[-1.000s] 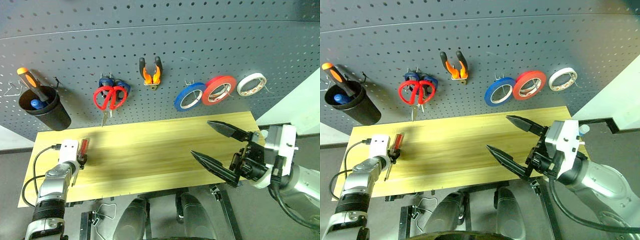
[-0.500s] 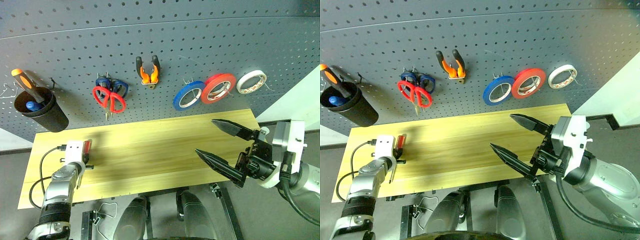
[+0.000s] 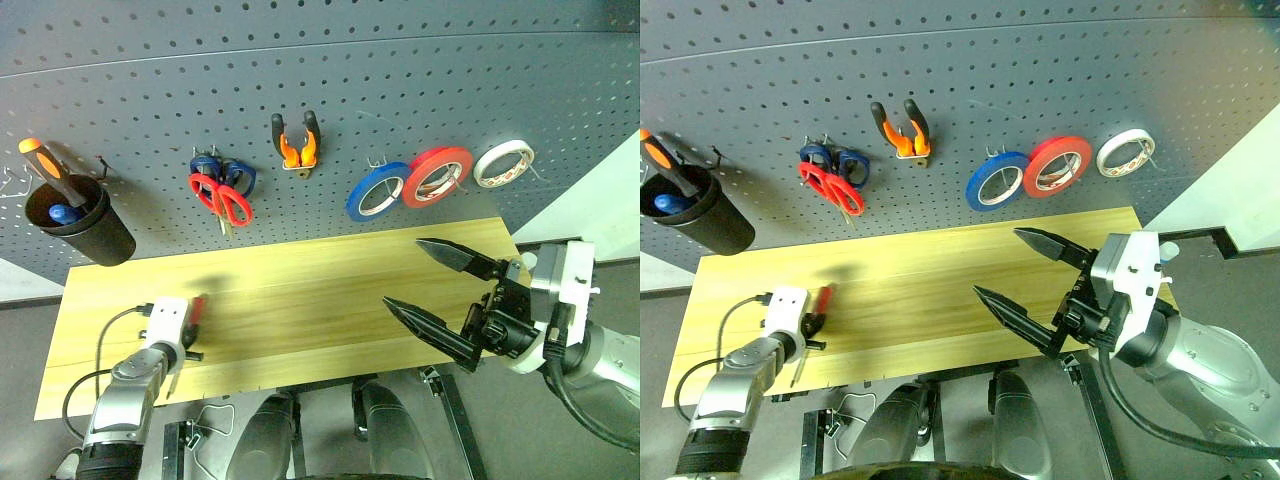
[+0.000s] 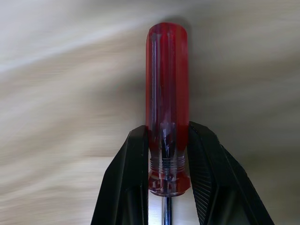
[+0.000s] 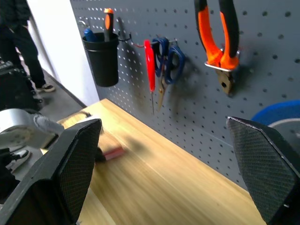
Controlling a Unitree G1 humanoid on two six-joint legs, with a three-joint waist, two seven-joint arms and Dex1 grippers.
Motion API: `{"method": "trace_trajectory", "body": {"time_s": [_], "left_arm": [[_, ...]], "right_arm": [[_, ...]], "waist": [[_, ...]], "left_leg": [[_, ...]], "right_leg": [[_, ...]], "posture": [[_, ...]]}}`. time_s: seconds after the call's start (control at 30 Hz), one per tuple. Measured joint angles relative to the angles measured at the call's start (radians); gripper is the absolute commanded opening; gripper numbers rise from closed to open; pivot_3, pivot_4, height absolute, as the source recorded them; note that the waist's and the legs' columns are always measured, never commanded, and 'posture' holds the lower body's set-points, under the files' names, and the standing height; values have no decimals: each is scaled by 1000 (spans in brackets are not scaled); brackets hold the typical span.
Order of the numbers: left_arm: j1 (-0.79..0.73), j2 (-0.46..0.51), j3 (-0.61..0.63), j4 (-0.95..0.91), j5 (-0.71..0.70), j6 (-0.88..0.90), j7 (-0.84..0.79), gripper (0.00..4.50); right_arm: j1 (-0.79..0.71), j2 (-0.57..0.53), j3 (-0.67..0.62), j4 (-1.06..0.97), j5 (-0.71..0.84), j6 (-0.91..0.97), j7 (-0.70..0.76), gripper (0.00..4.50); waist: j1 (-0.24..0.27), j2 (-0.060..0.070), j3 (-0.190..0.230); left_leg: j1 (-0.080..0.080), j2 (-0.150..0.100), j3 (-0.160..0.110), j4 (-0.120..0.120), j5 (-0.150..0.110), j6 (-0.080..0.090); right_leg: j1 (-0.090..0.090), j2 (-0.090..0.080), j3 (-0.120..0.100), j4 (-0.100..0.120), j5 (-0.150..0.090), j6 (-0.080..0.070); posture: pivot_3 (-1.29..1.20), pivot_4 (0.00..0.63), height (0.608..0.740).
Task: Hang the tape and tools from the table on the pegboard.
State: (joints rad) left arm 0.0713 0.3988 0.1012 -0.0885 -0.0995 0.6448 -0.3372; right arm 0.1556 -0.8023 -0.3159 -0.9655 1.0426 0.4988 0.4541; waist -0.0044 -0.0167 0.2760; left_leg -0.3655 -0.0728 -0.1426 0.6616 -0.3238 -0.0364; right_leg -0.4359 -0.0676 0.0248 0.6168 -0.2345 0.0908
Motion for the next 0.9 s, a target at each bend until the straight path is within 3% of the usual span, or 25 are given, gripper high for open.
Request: {"method": "trace_trajectory", "body": {"time_s": [0.23, 0.37, 0.5, 0.57, 0.9], "left_arm": [[-31, 30, -15, -83, 1, 26, -24, 805], [-53, 36, -40, -106, 1, 30, -37, 805], [-89, 46, -58, -137, 0, 40, -56, 805], [-100, 59, -72, -162, 1, 41, -68, 805], [-67, 112, -154, -243, 101, -174, -71, 805]], "right_arm": [[70, -25, 65, 7, -42, 12, 85, 4500], [88, -70, 280, 68, -314, 34, 82, 4500], [54, -3, 503, 239, -594, 0, 37, 4500], [47, 24, 549, 273, -653, -22, 39, 4500], [26, 80, 465, 258, -631, -101, 143, 4500]], "waist": [[20, -1, -1], [22, -4, -3], [22, -5, -4], [20, -5, -4], [26, -4, -8]], "left_leg": [[-8, 0, 0, 1, 3, -6], [-8, -1, 1, 2, 3, -6], [-8, -1, 1, 2, 4, -7], [-8, -1, 1, 2, 4, -7], [-8, -1, 1, 2, 4, -7]], "right_leg": [[-8, 0, 0, 1, 0, 0], [-8, 0, -1, 0, 0, 0], [-9, 0, -1, 2, 0, 0], [-9, 0, -1, 2, 0, 0], [-8, 1, -1, 2, 1, 0]], "posture": [[35, 243, 727], [49, 234, 727], [69, 228, 727], [73, 224, 727], [80, 188, 727]]}}
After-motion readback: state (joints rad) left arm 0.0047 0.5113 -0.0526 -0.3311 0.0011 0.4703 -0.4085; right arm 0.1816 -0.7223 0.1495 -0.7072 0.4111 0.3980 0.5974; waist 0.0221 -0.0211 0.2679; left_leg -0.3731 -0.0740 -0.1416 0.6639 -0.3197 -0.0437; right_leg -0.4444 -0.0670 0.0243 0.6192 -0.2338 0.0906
